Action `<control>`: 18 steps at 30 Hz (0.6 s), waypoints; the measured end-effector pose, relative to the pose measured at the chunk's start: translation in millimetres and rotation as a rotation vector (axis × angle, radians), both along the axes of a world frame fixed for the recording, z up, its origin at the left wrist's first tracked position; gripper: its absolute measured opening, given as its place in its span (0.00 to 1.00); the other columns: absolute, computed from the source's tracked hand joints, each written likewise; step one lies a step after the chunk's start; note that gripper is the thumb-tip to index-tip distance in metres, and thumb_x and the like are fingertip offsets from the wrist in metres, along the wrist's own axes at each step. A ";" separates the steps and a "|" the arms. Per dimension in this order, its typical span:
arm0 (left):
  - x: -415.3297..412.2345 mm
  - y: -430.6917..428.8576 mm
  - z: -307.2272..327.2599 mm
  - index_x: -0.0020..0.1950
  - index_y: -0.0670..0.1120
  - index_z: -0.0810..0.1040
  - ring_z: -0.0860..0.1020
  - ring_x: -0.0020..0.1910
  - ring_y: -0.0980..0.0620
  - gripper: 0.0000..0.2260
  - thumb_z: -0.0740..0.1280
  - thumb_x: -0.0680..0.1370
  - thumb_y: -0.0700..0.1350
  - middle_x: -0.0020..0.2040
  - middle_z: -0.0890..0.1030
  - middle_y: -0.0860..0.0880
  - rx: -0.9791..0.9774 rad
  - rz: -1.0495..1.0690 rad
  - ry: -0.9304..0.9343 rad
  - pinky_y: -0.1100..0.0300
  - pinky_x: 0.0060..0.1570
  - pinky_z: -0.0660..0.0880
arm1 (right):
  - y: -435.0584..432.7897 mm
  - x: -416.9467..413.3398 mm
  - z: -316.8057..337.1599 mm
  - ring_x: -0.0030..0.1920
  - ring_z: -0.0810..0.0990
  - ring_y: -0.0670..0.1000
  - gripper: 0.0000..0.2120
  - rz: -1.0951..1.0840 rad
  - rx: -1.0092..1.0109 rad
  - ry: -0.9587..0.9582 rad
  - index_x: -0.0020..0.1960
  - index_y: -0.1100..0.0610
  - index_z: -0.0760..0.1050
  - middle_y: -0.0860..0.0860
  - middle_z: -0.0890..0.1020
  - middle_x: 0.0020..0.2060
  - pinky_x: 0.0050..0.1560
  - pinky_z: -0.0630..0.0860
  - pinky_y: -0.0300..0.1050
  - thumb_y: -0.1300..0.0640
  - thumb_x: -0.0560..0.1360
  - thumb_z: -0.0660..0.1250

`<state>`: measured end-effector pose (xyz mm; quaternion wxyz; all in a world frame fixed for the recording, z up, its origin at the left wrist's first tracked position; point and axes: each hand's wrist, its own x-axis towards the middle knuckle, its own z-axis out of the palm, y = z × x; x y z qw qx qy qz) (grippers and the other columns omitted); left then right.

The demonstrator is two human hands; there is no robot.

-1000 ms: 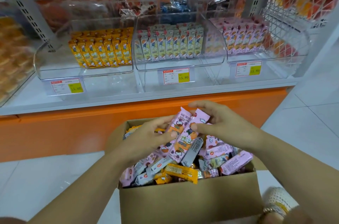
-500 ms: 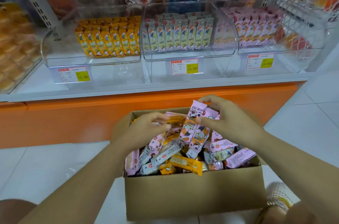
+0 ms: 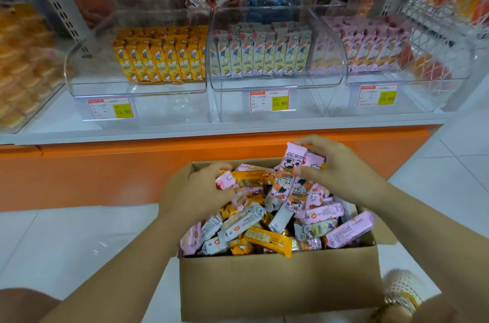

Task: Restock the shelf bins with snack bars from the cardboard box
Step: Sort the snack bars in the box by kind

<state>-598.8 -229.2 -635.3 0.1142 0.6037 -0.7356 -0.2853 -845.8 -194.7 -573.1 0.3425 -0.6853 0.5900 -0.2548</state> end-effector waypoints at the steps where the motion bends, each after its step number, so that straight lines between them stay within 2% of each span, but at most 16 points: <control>1: 0.7 -2.0 9.8 0.60 0.68 0.69 0.79 0.44 0.58 0.20 0.67 0.70 0.58 0.47 0.79 0.60 0.020 0.022 0.127 0.56 0.45 0.79 | -1.1 -2.0 3.7 0.44 0.80 0.44 0.15 0.010 0.010 -0.012 0.54 0.39 0.68 0.40 0.79 0.48 0.40 0.77 0.35 0.54 0.74 0.70; 2: 0.1 -2.4 19.7 0.58 0.70 0.68 0.80 0.46 0.57 0.19 0.68 0.69 0.58 0.49 0.79 0.60 0.043 0.040 0.254 0.49 0.47 0.80 | -0.9 -3.2 8.0 0.45 0.80 0.44 0.16 0.024 0.023 -0.026 0.54 0.38 0.68 0.40 0.79 0.50 0.42 0.77 0.38 0.53 0.74 0.70; 3: -1.5 -1.2 29.9 0.58 0.69 0.69 0.80 0.49 0.57 0.18 0.70 0.71 0.57 0.52 0.79 0.60 0.061 0.039 0.355 0.47 0.50 0.79 | -0.4 -3.8 12.0 0.46 0.80 0.44 0.16 0.041 0.038 -0.038 0.56 0.38 0.69 0.41 0.79 0.52 0.43 0.76 0.38 0.53 0.74 0.69; 5: -6.8 1.2 47.0 0.62 0.62 0.70 0.81 0.51 0.58 0.19 0.70 0.74 0.53 0.57 0.78 0.56 0.096 0.016 0.476 0.48 0.56 0.77 | 0.1 -3.4 20.3 0.45 0.81 0.45 0.17 0.081 0.059 -0.059 0.61 0.42 0.70 0.45 0.80 0.55 0.46 0.78 0.45 0.51 0.74 0.69; 7: -13.5 2.4 60.0 0.65 0.57 0.71 0.81 0.51 0.57 0.19 0.69 0.75 0.51 0.58 0.78 0.54 0.147 -0.014 0.556 0.48 0.57 0.77 | -0.7 -1.3 29.0 0.44 0.83 0.49 0.18 0.125 0.065 -0.077 0.62 0.43 0.72 0.47 0.82 0.53 0.50 0.79 0.55 0.51 0.74 0.69; 8: -16.6 1.6 65.2 0.65 0.56 0.71 0.81 0.52 0.55 0.19 0.69 0.75 0.50 0.58 0.78 0.54 0.167 -0.029 0.588 0.47 0.57 0.77 | -2.0 -0.7 33.2 0.45 0.83 0.51 0.17 0.141 0.061 -0.074 0.62 0.42 0.72 0.47 0.82 0.52 0.51 0.79 0.57 0.51 0.74 0.69; 9: -19.9 -0.4 70.7 0.64 0.55 0.72 0.81 0.52 0.54 0.17 0.69 0.76 0.49 0.59 0.78 0.53 0.181 -0.042 0.614 0.46 0.57 0.77 | -4.9 -1.0 36.9 0.47 0.83 0.52 0.17 0.151 0.051 -0.077 0.61 0.42 0.73 0.47 0.82 0.52 0.52 0.78 0.56 0.51 0.74 0.69; 12: -31.6 -16.6 86.1 0.60 0.55 0.75 0.82 0.51 0.52 0.14 0.69 0.76 0.47 0.58 0.79 0.50 0.159 -0.092 0.692 0.47 0.56 0.77 | -20.2 -6.5 48.3 0.46 0.83 0.51 0.15 0.148 0.020 -0.167 0.59 0.42 0.74 0.46 0.82 0.51 0.48 0.80 0.45 0.53 0.74 0.69; 14: -40.8 -33.2 101.3 0.58 0.57 0.74 0.81 0.51 0.57 0.14 0.69 0.74 0.46 0.57 0.79 0.51 0.078 -0.125 0.742 0.56 0.55 0.78 | -37.4 -13.7 58.9 0.54 0.80 0.47 0.16 0.106 -0.045 -0.174 0.59 0.39 0.72 0.42 0.80 0.56 0.55 0.78 0.49 0.51 0.74 0.69; 16: -50.8 -52.5 121.2 0.55 0.60 0.73 0.81 0.50 0.61 0.15 0.69 0.69 0.51 0.56 0.78 0.55 -0.007 -0.126 0.771 0.61 0.54 0.78 | -58.0 -21.6 76.2 0.63 0.73 0.43 0.17 0.065 -0.159 -0.099 0.59 0.37 0.70 0.39 0.75 0.61 0.62 0.73 0.53 0.47 0.73 0.68; 18: -60.6 -72.3 138.8 0.55 0.61 0.72 0.81 0.49 0.61 0.17 0.68 0.68 0.53 0.56 0.78 0.56 -0.055 -0.142 0.771 0.62 0.52 0.78 | -77.1 -28.9 94.2 0.61 0.74 0.40 0.16 0.066 -0.225 -0.108 0.60 0.39 0.71 0.38 0.76 0.60 0.60 0.74 0.48 0.47 0.73 0.67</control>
